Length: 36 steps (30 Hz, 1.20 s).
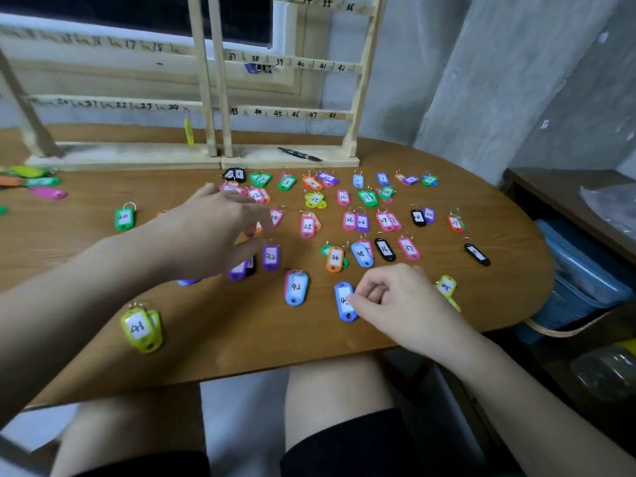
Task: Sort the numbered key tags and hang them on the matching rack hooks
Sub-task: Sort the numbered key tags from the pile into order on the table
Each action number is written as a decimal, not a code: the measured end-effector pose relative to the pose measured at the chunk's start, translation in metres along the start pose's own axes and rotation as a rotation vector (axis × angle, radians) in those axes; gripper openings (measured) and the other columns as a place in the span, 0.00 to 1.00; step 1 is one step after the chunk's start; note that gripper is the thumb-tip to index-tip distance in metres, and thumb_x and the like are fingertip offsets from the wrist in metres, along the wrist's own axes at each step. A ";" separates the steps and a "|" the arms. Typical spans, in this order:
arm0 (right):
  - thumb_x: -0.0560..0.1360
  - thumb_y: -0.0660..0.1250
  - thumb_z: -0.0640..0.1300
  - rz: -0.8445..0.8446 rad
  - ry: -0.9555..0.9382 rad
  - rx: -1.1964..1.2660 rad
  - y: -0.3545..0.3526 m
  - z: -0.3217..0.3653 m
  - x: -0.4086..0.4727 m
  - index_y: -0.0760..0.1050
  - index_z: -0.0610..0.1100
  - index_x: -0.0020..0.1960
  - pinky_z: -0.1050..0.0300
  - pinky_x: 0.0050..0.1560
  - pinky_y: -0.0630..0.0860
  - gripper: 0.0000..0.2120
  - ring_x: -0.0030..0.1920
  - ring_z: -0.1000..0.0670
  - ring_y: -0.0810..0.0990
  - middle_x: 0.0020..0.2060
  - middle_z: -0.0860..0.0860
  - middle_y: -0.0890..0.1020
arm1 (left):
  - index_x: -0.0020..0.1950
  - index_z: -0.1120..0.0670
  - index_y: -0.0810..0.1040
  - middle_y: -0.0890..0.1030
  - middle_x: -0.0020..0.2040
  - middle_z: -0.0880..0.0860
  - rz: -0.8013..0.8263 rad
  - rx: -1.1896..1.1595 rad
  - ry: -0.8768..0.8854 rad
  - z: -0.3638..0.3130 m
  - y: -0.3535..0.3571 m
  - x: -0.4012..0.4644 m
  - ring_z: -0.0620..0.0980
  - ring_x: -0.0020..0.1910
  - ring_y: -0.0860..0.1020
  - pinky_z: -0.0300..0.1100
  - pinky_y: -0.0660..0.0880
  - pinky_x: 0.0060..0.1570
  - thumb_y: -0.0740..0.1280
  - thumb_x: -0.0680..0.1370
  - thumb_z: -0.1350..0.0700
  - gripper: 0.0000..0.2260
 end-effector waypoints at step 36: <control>0.78 0.69 0.46 0.230 -0.558 -0.099 0.216 0.309 0.215 0.81 0.47 0.57 0.58 0.40 0.68 0.09 0.41 0.53 0.73 0.40 0.53 0.77 | 0.56 0.53 0.81 0.79 0.49 0.52 -0.340 -0.137 -0.910 0.252 -0.025 -0.220 0.52 0.48 0.77 0.43 0.70 0.48 0.73 0.76 0.54 0.10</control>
Point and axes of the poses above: each hand's wrist, its own x-axis towards the middle knuckle, its own y-axis out of the palm, z = x × y, the point moved 4 cm from there along x, towards the middle knuckle
